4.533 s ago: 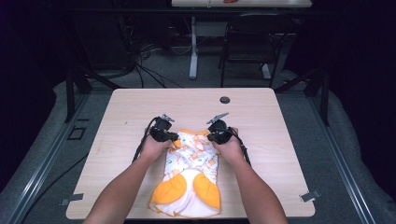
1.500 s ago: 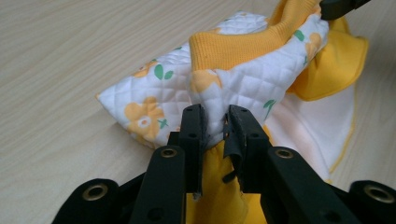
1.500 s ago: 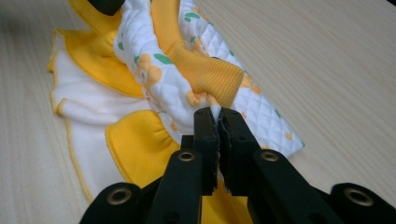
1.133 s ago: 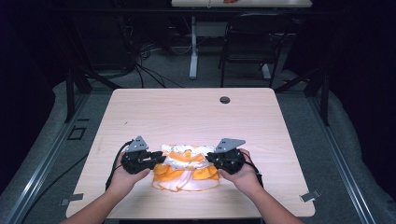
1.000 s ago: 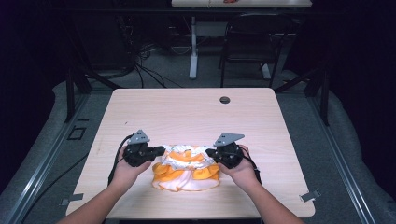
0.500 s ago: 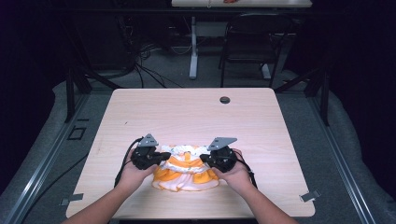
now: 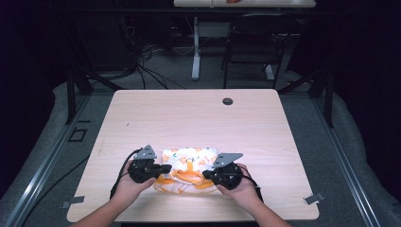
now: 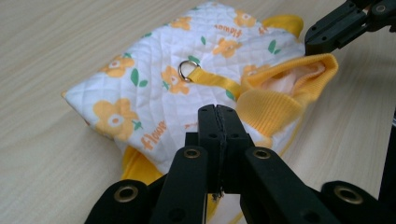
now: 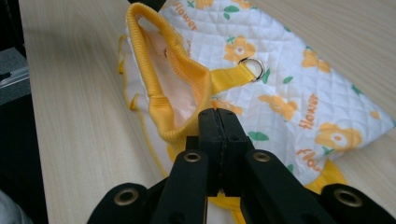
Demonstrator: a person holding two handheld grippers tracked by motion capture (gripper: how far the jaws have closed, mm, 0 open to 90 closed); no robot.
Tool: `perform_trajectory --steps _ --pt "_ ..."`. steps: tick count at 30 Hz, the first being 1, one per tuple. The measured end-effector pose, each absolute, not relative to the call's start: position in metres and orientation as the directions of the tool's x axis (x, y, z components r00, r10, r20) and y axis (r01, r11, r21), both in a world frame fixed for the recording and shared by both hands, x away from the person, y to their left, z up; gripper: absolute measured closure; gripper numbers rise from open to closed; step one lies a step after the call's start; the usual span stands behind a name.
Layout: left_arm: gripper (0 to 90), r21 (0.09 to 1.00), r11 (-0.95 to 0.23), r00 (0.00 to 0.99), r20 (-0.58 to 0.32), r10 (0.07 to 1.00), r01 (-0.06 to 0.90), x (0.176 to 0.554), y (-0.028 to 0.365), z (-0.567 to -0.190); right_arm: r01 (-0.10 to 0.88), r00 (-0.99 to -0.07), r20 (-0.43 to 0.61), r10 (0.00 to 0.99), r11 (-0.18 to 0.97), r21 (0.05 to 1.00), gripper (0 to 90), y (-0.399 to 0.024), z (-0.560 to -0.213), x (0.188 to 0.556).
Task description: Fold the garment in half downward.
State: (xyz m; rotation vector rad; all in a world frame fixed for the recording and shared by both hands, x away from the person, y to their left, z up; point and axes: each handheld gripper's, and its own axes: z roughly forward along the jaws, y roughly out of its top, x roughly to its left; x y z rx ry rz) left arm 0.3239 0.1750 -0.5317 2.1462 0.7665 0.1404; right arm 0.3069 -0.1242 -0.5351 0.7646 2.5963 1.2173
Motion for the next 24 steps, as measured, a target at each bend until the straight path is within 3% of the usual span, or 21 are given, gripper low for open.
perform_trajectory --steps 13,24 --pt "89.7 0.696 -0.544 0.816 -0.107 0.568 0.470 0.311 0.174 -0.565 0.399 -0.864 0.075 0.498 0.585 0.706 89.6 -0.121 -0.560 0.294" --pt "89.6 0.710 -0.519 0.803 -0.111 0.585 0.476 0.313 0.177 -0.571 0.438 -0.847 0.089 0.525 0.591 0.678 89.6 -0.125 -0.573 0.295"
